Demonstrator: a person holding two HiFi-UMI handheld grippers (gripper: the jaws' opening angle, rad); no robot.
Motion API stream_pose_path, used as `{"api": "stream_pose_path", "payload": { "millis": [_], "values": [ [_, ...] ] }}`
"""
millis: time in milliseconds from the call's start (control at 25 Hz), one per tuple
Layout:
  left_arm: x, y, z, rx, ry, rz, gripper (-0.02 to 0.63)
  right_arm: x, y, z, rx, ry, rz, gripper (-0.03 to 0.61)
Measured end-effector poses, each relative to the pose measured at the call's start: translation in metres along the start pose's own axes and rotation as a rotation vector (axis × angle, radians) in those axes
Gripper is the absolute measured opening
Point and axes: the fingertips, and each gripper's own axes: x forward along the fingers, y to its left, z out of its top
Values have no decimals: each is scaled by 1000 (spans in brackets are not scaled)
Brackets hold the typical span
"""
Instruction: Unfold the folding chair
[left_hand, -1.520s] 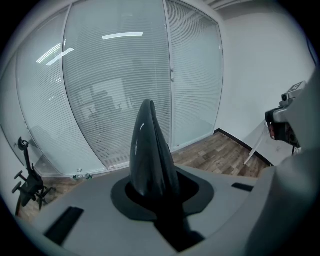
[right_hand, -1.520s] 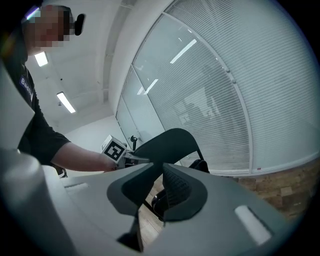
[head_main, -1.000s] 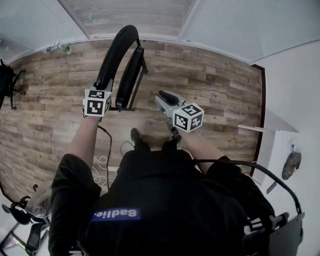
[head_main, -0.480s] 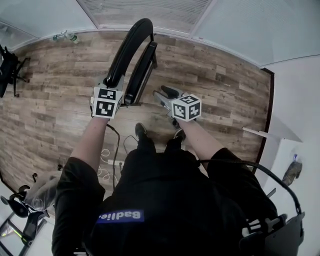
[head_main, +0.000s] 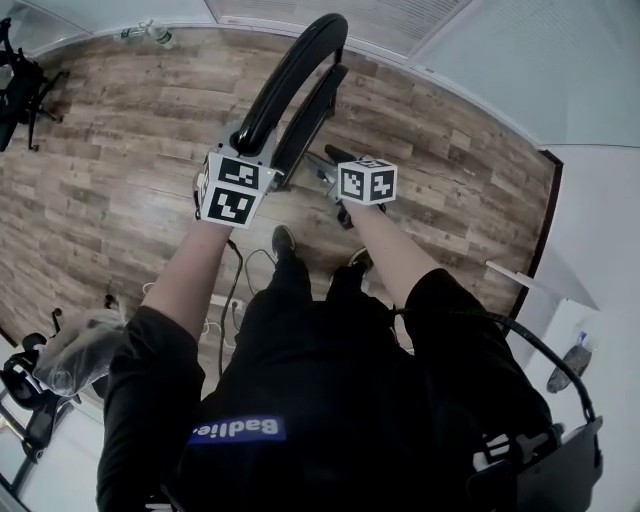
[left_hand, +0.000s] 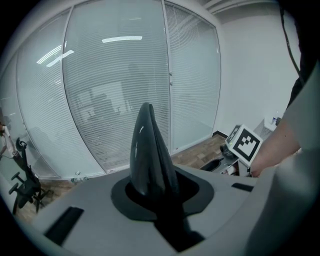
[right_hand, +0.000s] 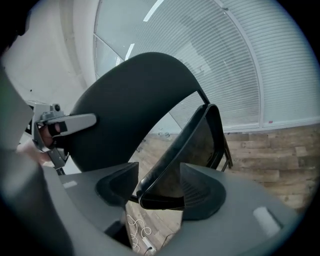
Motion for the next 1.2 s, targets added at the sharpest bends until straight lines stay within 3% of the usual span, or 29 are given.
{"api": "stream_pose_path", "payload": {
  "millis": [560,840,920,1040,1200],
  "values": [
    [-2,-4,-1,18,-24,-6,77,77,-45,23,351,-72,-98,255],
    [-2,0,-2,17,-26,-2,77,104,-55,24,335,-2,-157,253],
    [-2,1,-2,17,-27,-1,77,108,-52,23,315,4,-146,246],
    [-3,3,-4,16,-27,2,77,111,-44,25,282,-4,-104,173],
    [-5,4,-6,14,-27,1,77,107,-42,23,277,-16,-73,169]
  ]
}}
